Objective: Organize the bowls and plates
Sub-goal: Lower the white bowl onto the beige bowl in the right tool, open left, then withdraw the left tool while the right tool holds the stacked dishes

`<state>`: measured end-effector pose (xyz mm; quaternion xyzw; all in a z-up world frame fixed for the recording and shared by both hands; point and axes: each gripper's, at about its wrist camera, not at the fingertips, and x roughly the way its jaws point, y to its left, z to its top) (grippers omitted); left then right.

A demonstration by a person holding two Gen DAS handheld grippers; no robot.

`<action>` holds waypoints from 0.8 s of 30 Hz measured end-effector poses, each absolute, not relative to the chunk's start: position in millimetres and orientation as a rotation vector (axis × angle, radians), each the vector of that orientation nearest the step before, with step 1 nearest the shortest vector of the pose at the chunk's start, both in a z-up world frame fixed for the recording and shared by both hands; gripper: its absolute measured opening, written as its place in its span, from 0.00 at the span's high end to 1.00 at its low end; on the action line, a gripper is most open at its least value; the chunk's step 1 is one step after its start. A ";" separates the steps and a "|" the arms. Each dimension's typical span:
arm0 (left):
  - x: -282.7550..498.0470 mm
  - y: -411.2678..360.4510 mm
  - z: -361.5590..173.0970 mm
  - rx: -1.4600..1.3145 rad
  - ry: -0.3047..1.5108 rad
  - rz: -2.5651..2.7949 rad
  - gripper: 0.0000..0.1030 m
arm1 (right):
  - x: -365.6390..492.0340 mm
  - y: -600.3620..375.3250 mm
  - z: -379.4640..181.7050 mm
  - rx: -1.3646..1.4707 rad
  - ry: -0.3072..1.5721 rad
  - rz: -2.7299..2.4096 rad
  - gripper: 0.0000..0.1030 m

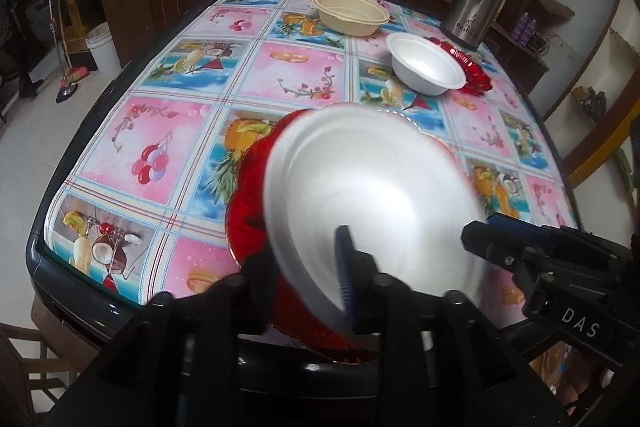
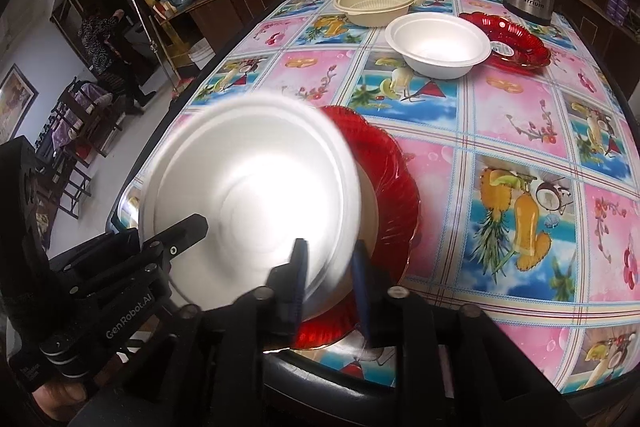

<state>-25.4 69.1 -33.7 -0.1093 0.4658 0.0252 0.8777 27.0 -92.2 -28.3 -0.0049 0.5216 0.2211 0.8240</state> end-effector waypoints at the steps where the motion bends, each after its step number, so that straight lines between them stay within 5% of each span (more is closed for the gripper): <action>1: -25.2 70.6 -30.6 -0.233 0.961 0.054 0.55 | 27.4 -93.5 -26.6 -0.005 1.102 0.472 0.60; 8: -19.6 81.3 -13.3 -0.247 0.920 0.044 0.48 | 35.2 -105.0 -18.1 0.044 1.078 0.476 0.48; 13: -0.2 94.1 2.4 -0.269 0.902 0.039 0.31 | 47.0 -124.8 -10.3 0.152 1.067 0.493 0.42; 19: 48.3 93.5 5.1 -0.291 0.983 0.007 0.27 | 70.5 -154.5 -0.3 0.301 1.059 0.492 0.26; 24: 94.5 81.7 8.4 -0.294 1.055 -0.025 0.27 | 102.2 -187.5 1.5 0.462 1.062 0.470 0.24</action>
